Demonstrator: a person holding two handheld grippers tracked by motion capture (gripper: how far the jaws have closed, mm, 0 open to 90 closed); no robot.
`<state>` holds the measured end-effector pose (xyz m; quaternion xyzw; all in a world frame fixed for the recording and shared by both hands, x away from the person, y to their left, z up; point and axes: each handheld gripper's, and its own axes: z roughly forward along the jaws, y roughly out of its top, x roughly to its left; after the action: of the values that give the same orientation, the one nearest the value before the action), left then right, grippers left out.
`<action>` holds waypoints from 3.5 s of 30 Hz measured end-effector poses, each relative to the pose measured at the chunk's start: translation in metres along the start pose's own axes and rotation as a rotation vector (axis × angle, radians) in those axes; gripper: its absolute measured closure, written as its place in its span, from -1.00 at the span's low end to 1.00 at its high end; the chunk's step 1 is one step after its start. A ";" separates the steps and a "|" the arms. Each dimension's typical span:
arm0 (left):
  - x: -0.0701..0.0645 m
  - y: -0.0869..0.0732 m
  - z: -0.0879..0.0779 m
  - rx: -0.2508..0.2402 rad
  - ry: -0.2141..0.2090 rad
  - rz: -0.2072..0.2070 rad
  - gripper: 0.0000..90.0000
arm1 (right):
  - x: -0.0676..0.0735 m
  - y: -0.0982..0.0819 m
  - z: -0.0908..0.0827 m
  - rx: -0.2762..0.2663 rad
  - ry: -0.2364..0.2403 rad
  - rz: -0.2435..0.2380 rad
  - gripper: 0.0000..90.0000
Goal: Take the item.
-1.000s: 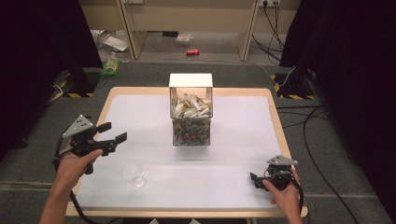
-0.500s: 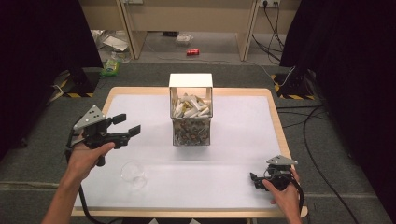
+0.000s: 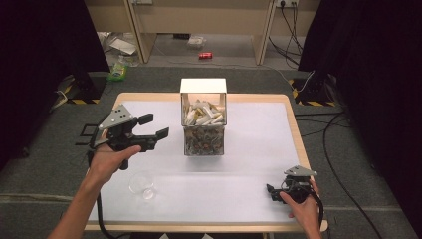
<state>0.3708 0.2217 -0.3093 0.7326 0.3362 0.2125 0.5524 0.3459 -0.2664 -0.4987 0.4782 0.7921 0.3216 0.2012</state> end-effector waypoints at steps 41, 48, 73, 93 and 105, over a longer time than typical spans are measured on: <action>-0.043 0.043 0.100 0.086 -0.022 0.062 -0.49 | 0.000 0.000 0.000 0.000 0.001 -0.003 -0.99; -0.044 0.044 0.116 0.111 -0.011 0.065 -0.49 | 0.000 0.000 0.000 0.000 0.001 -0.003 -0.99; -0.037 0.039 0.135 0.171 -0.001 0.043 0.10 | 0.000 0.000 0.000 0.000 0.001 -0.003 -0.99; -0.033 0.047 0.111 0.111 -0.034 0.095 0.75 | 0.000 0.000 0.000 0.000 0.001 -0.003 -0.99; -0.028 0.060 0.088 0.063 -0.036 0.100 0.78 | 0.000 0.000 0.000 0.001 0.002 -0.003 -0.99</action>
<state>0.4273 0.1324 -0.2772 0.7691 0.2957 0.2159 0.5239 0.3461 -0.2668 -0.4986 0.4767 0.7932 0.3215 0.2007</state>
